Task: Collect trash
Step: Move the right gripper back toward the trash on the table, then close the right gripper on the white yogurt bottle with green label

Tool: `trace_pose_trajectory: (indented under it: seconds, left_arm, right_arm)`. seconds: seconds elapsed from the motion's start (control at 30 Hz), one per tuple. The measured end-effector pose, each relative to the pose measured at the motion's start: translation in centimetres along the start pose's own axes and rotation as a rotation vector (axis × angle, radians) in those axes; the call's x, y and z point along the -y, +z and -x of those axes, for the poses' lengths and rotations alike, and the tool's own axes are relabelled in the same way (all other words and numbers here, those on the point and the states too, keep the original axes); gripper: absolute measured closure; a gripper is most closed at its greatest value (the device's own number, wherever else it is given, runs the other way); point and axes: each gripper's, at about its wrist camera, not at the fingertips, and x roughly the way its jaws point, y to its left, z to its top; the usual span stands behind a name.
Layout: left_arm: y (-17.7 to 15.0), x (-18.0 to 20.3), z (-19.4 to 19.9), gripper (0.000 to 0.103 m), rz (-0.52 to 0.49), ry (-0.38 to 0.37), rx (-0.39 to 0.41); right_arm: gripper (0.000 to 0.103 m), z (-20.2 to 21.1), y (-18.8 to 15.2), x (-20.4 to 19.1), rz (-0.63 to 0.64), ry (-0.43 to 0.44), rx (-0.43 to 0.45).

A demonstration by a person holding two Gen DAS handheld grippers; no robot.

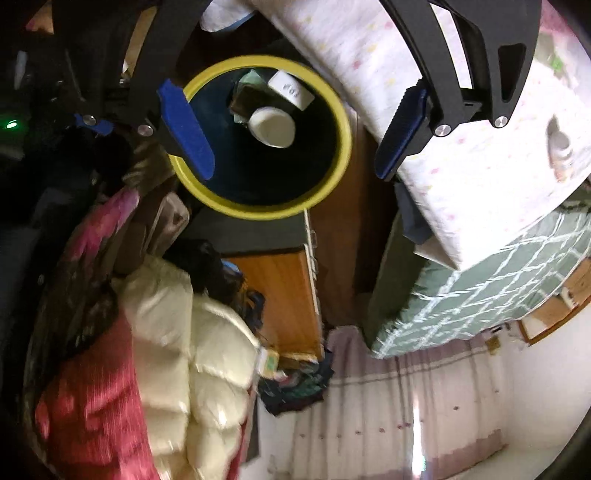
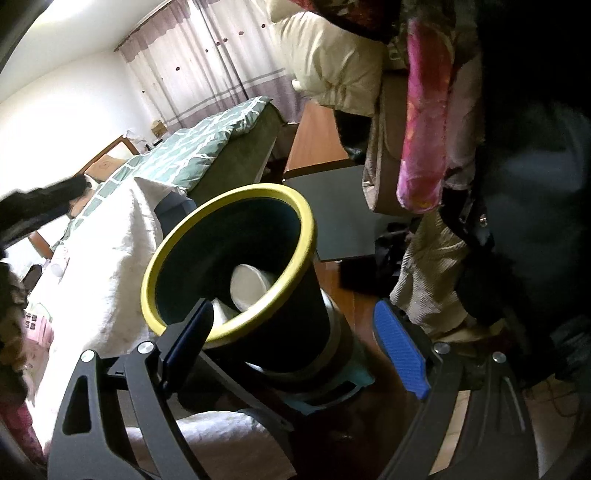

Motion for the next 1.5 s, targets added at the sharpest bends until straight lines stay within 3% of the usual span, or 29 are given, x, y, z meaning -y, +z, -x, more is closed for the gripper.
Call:
trace_pose_trajectory:
  seconds: [0.17, 0.43, 0.6, 0.83, 1.13, 1.3, 1.5]
  left_arm:
    - [-1.6, -3.9, 7.7, 0.009, 0.054, 0.052, 0.073]
    - [-7.4, -13.6, 20.5, 0.006, 0.195, 0.288, 0.158]
    - [-12.5, -19.2, 27.4, 0.005, 0.293, 0.468, 0.195]
    - [-19.0, -24.0, 34.1, 0.005, 0.416, 0.587, 0.233]
    - [-24.3, -26.9, 36.9, 0.005, 0.499, 0.646, 0.229]
    - [-25.0, -27.0, 36.9, 0.005, 0.510, 0.637, 0.230]
    - [-25.6, -27.6, 36.3, 0.005, 0.529, 0.632, 0.222]
  right_arm:
    - [0.019, -0.1, -0.2, -2.2, 0.036, 0.035, -0.006]
    - [0.019, 0.4, -1.2, -8.4, 0.143, 0.118, -0.013]
    - [0.019, 1.5, -2.6, -13.5, 0.235, 0.198, -0.024]
    - [0.019, 2.2, -6.9, -23.9, 0.443, 0.370, -0.122]
    - [0.019, 2.4, -12.3, -35.5, 0.633, 0.614, -0.238]
    - [0.019, 1.7, -13.7, -40.2, 0.725, 0.646, -0.229]
    - [0.019, -0.1, -14.6, -42.1, 0.759, 0.686, -0.319]
